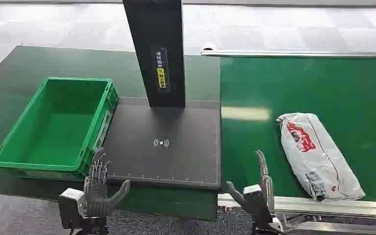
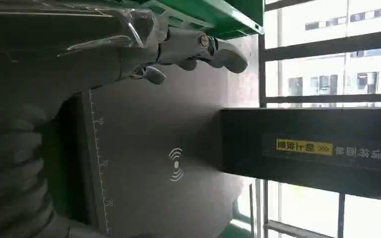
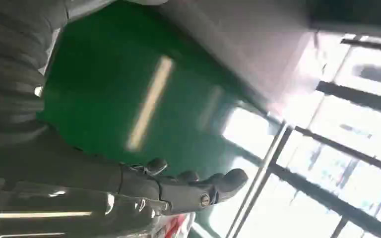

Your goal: Moved the parcel from conveyor to table for the left to box.

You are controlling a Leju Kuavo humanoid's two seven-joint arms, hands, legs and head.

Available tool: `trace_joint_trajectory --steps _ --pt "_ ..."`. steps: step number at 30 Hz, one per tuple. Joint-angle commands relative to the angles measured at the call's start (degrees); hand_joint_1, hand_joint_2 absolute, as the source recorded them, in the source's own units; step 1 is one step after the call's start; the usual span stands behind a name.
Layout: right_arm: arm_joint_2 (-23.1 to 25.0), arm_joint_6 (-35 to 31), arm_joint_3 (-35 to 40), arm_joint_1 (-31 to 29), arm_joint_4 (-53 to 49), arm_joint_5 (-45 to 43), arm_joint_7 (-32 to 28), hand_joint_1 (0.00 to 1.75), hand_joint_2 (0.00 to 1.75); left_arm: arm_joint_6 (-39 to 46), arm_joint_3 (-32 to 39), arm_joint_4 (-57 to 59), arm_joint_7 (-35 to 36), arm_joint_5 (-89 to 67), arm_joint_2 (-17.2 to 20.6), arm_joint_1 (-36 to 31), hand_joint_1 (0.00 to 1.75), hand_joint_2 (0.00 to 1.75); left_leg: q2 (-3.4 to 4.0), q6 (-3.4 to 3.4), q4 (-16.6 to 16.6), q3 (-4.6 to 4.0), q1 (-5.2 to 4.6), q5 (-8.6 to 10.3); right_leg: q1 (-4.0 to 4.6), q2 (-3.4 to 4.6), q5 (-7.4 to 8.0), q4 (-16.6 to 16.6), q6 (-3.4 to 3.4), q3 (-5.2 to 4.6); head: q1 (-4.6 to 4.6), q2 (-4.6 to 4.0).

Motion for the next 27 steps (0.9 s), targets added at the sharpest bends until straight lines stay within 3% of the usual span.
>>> trace_joint_trajectory --steps 1,5,7,10,14,20,25,27 --pt "-8.7 -4.6 -32.2 -14.9 27.6 28.2 8.0 0.00 1.75 -3.1 1.6 3.3 2.1 -1.4 -2.0 -4.6 0.00 1.75 -0.21 0.11 -0.1 0.11 -0.04 0.11 -0.04 -0.20 0.09 -0.2 0.07 0.24 -0.02 0.00" --pt "-6.0 -4.2 -32.5 -14.6 24.3 30.9 9.3 0.00 1.75 -3.2 2.0 4.1 2.2 -1.5 -2.1 -5.2 0.00 1.75 -0.23 0.23 0.0 0.04 -0.18 0.14 -0.20 -0.27 0.10 -0.1 0.09 0.21 0.07 0.00" --pt "-1.9 5.0 -33.2 -12.4 15.8 21.1 2.4 0.00 1.75 -3.1 2.6 4.2 2.1 -1.6 -2.2 -5.3 0.00 1.75 0.01 0.19 -0.1 0.17 -0.17 0.07 -0.19 -0.04 0.11 -0.1 0.06 0.25 -0.04 0.00" --pt "2.2 12.4 -28.4 -7.6 3.4 12.7 -0.6 0.00 1.75 -3.3 2.9 4.4 1.9 -1.9 -2.5 -5.5 0.00 1.75 -0.09 0.15 0.0 0.15 -0.14 0.06 -0.17 -0.07 0.06 -0.1 0.02 0.18 -0.04 0.00" --pt "2.1 7.4 -22.0 -4.2 -1.8 18.0 3.7 0.00 1.75 -3.2 2.8 3.4 1.9 -2.1 -2.7 -4.4 0.00 1.75 0.02 0.17 0.0 0.21 -0.01 0.00 -0.02 0.03 0.02 -0.1 0.00 0.18 -0.02 0.00" --pt "-1.9 4.8 -24.9 -7.1 8.9 15.6 3.9 0.00 1.75 -3.4 2.6 2.5 2.0 -2.6 -2.6 -3.5 0.00 1.75 -0.05 0.20 0.0 0.11 -0.02 0.04 -0.01 -0.04 0.00 -0.1 0.07 0.19 0.00 0.00" --pt "-5.3 5.0 -30.5 -16.1 29.3 13.1 1.8 0.00 1.75 -3.2 1.9 2.5 1.6 -2.4 -2.1 -3.4 0.00 1.75 0.03 0.20 -0.1 0.25 -0.05 0.04 -0.07 0.04 0.08 -0.2 0.07 0.35 0.02 0.00" --pt "-5.6 5.0 -30.6 -16.7 30.3 13.2 1.5 0.00 1.75 -3.1 2.0 2.6 1.6 -2.5 -2.2 -3.6 0.00 1.75 -0.01 0.19 0.0 0.18 -0.09 0.04 -0.11 0.00 0.04 -0.1 0.07 0.25 0.00 0.00"
